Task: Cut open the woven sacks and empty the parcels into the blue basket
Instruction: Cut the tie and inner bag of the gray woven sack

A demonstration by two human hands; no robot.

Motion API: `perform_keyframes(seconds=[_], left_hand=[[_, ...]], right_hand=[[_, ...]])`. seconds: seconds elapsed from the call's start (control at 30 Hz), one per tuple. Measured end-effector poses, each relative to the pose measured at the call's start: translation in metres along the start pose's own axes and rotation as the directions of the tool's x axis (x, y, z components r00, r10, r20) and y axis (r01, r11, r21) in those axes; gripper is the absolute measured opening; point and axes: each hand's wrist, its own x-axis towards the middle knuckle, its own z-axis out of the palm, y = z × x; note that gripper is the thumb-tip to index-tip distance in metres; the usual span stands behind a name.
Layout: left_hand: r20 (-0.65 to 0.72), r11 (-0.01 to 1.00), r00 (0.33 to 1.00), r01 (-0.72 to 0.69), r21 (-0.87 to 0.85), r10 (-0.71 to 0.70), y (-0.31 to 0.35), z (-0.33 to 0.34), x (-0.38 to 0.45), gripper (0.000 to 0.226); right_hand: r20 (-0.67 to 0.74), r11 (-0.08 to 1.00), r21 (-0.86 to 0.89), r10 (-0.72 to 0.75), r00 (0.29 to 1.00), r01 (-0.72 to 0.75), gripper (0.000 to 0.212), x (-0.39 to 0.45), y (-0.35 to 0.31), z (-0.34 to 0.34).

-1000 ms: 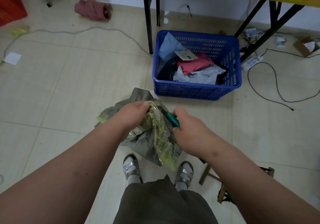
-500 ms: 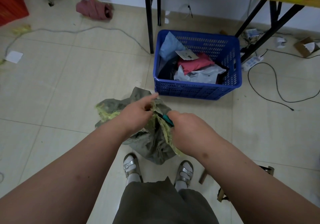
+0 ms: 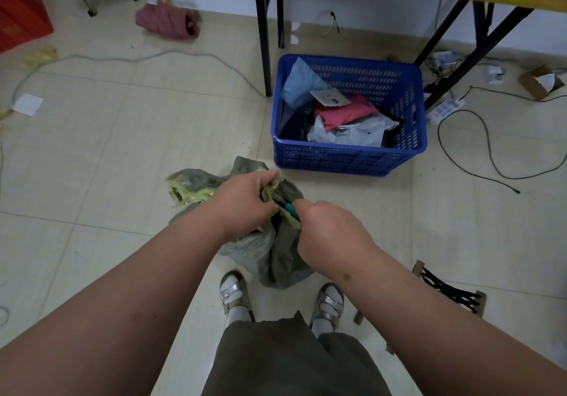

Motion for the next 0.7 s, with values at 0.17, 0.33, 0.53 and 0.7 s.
perform_keyframes(seconds=[0.17,0.33,0.53,0.7], left_hand=[[-0.057,0.99,0.997,0.045,-0.134,-0.053,-0.007,-0.01,-0.003,0.073],[-0.067,0.988,0.994,0.075,-0.136,-0.085,-0.018,-0.011,-0.006,0.076],[-0.034,0.998,0.999,0.025,-0.054,-0.027,-0.01,-0.009,-0.003,0.08],[0.015,0.996,0.999,0.045,-0.079,-0.044,-0.016,-0.001,-0.007,0.084]], right_hand=[[0.056,0.999,-0.033,0.011,0.998,-0.009,0.037,-0.013,0.021,0.015],[-0.001,0.995,0.045,0.088,0.996,-0.088,0.032,-0.03,0.035,0.006],[-0.056,0.995,-0.005,-0.096,0.994,0.096,0.031,0.003,-0.001,0.0],[0.06,1.0,0.007,0.008,0.998,-0.008,0.035,-0.021,0.029,0.016]])
